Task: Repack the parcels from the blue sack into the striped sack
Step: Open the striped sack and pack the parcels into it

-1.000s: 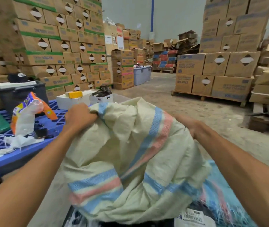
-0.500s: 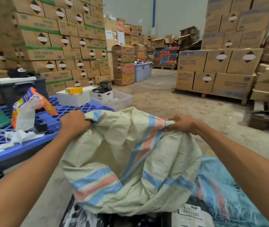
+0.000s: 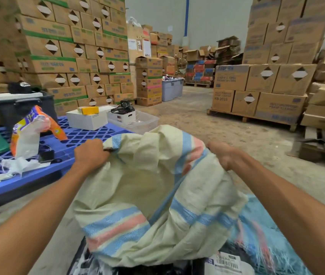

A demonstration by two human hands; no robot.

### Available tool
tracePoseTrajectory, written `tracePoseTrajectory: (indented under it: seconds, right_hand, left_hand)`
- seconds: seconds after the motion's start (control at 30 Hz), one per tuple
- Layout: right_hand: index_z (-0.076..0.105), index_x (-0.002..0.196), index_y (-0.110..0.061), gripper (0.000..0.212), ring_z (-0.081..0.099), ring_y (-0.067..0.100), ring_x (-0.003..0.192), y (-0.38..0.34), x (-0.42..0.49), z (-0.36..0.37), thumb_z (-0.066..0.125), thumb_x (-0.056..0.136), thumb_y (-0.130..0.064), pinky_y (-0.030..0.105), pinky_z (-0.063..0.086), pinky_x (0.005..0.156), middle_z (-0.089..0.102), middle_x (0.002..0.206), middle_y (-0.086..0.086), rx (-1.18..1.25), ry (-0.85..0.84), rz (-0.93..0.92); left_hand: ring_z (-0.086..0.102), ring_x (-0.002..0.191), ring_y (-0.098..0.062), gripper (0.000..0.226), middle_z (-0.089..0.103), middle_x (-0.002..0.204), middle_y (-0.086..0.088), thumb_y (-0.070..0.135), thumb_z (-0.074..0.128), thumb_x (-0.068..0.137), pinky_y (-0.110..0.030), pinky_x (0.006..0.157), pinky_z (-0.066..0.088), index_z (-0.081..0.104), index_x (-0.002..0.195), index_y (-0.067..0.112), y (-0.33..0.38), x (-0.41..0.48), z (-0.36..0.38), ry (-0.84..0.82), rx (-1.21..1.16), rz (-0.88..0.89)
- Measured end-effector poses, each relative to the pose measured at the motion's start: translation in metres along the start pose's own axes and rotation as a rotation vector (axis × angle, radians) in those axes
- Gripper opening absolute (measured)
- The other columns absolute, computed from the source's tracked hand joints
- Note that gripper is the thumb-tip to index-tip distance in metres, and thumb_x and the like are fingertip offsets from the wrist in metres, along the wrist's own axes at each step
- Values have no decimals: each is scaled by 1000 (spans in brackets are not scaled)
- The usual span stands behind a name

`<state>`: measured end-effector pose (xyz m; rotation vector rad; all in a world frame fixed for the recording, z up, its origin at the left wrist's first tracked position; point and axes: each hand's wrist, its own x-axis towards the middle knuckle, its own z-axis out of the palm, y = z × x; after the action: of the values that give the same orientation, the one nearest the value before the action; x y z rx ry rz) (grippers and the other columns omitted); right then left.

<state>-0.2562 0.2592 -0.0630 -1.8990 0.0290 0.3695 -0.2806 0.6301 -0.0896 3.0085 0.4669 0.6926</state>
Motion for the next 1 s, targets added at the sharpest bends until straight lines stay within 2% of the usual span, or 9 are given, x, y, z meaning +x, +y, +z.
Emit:
tracePoseTrajectory:
  seconds: [0.13, 0.23, 0.3, 0.43, 0.57, 0.67, 0.8, 0.9, 1.0]
  right_hand:
    - [68, 67, -5, 31, 65, 26, 63, 10, -5, -28, 52, 90, -18, 28, 53, 63, 68, 72, 12, 188, -161, 77]
    - [80, 92, -4, 53, 71, 34, 91, 20, -4, -35, 76, 74, -54, 40, 56, 86, 75, 102, 17, 204, -281, 116]
    - [81, 92, -7, 66, 72, 30, 93, 24, -4, -37, 93, 49, -56, 41, 57, 91, 75, 106, 16, 40, -369, 145]
    - [71, 118, -7, 67, 66, 32, 116, 22, 4, -27, 92, 64, -41, 51, 46, 107, 72, 119, 15, -274, -366, 174]
    - [67, 122, -20, 36, 71, 27, 107, 14, 6, -11, 72, 90, -35, 46, 55, 97, 74, 117, 8, -172, -239, -24]
    - [69, 118, -17, 37, 72, 28, 104, 10, 8, -9, 68, 91, -41, 43, 58, 93, 74, 115, 11, -178, -184, -84]
    - [65, 127, -9, 53, 67, 30, 111, 7, 10, -10, 61, 93, -49, 47, 50, 104, 71, 119, 16, -88, -243, 3]
    - [71, 115, -10, 60, 71, 30, 102, 2, 3, -10, 57, 88, -61, 44, 52, 99, 73, 113, 18, 72, -332, 24]
    - [72, 110, -18, 57, 71, 28, 102, -5, -3, -12, 66, 75, -62, 42, 56, 91, 73, 114, 14, -28, -319, -67]
  left_hand:
    - [63, 71, -28, 20, 65, 76, -4, 39, 60, 84, -29, 53, 30, 60, 85, 19, -20, 0, -1, 148, 194, 213]
    - [61, 55, -29, 19, 65, 62, -7, 21, 76, 69, -28, 52, 27, 62, 80, 14, -39, 4, 3, 241, 200, 378]
    - [59, 51, -28, 24, 64, 59, -7, 17, 79, 64, -30, 53, 33, 61, 79, 12, -48, 5, 8, 274, 196, 395]
    - [64, 84, -30, 26, 69, 91, -7, 32, 67, 80, -37, 67, 48, 55, 100, 20, -35, 7, 10, 6, 131, 214]
    - [48, 125, -33, 118, 44, 141, -14, 48, 90, 51, -48, 100, 45, 20, 143, 24, -18, 18, 10, -515, -88, 125]
    - [18, 147, -33, 164, 10, 161, -9, 75, 83, 28, -53, 117, 25, -12, 153, 29, 27, 7, 3, -439, -60, 395]
    - [32, 140, -24, 134, 31, 154, -6, 68, 81, 48, -41, 115, 30, 12, 152, 21, 103, -35, 4, -305, -344, 716]
    - [59, 112, -30, 60, 62, 120, -2, 35, 64, 73, -36, 81, 47, 45, 128, 21, 120, -43, 12, -296, -556, 673]
    - [62, 98, -35, 17, 67, 102, -13, 25, 50, 83, -38, 72, 47, 58, 90, 11, 124, -33, 1, -113, -430, 457]
